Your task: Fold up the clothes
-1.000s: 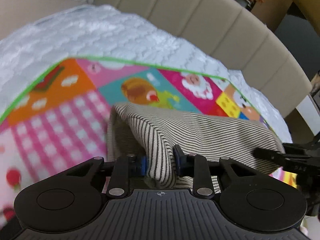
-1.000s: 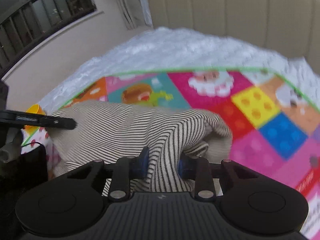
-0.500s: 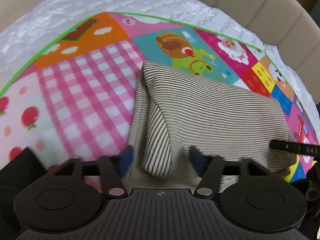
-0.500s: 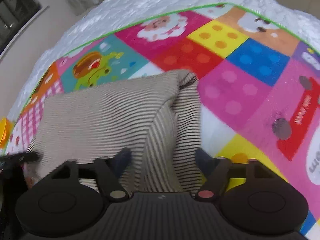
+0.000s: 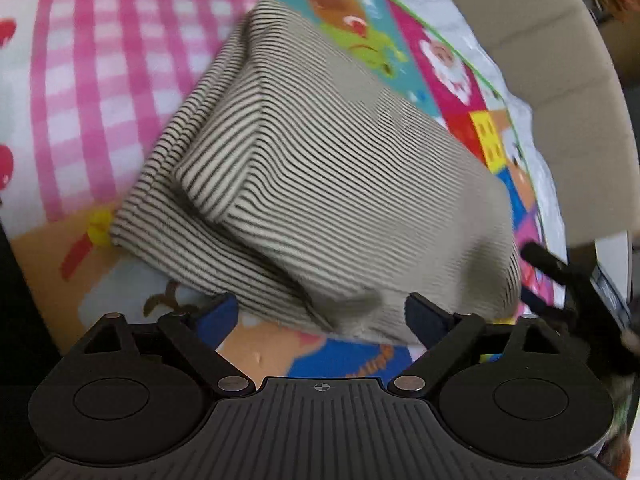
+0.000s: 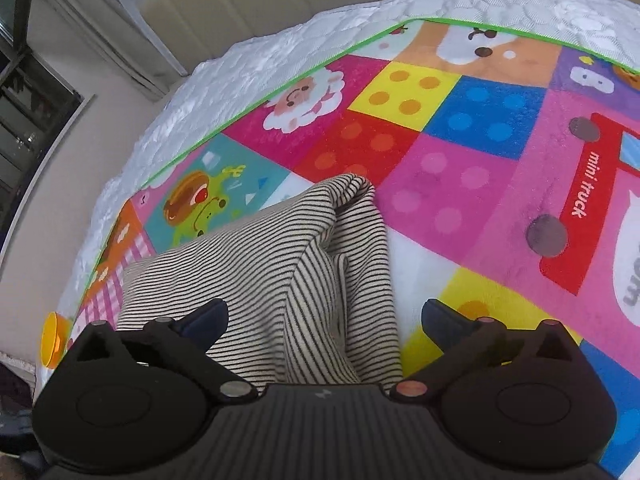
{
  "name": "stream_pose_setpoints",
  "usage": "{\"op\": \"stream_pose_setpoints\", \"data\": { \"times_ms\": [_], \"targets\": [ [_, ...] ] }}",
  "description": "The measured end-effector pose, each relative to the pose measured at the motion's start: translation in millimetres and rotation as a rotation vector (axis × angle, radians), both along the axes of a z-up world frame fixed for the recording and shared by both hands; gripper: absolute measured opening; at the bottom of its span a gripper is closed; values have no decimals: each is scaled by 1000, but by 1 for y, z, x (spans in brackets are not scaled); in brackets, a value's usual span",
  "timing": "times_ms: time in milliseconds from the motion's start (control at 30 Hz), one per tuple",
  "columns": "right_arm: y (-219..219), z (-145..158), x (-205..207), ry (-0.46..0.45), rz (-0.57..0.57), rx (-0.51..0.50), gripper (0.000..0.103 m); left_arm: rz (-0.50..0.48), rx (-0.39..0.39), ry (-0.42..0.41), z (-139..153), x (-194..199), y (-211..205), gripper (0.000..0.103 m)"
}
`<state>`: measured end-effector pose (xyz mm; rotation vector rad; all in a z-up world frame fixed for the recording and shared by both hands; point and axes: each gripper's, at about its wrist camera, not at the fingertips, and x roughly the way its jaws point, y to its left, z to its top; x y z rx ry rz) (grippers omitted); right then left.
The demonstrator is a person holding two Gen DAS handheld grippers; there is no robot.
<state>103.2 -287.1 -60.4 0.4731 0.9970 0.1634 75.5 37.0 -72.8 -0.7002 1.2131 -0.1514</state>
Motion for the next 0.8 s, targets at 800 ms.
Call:
{"op": "stream_pose_setpoints", "data": {
  "times_ms": [800],
  "targets": [
    [17, 13, 16, -155, 107, -40, 103, -109, 244, -217, 2, 174, 14, 67]
  ]
}}
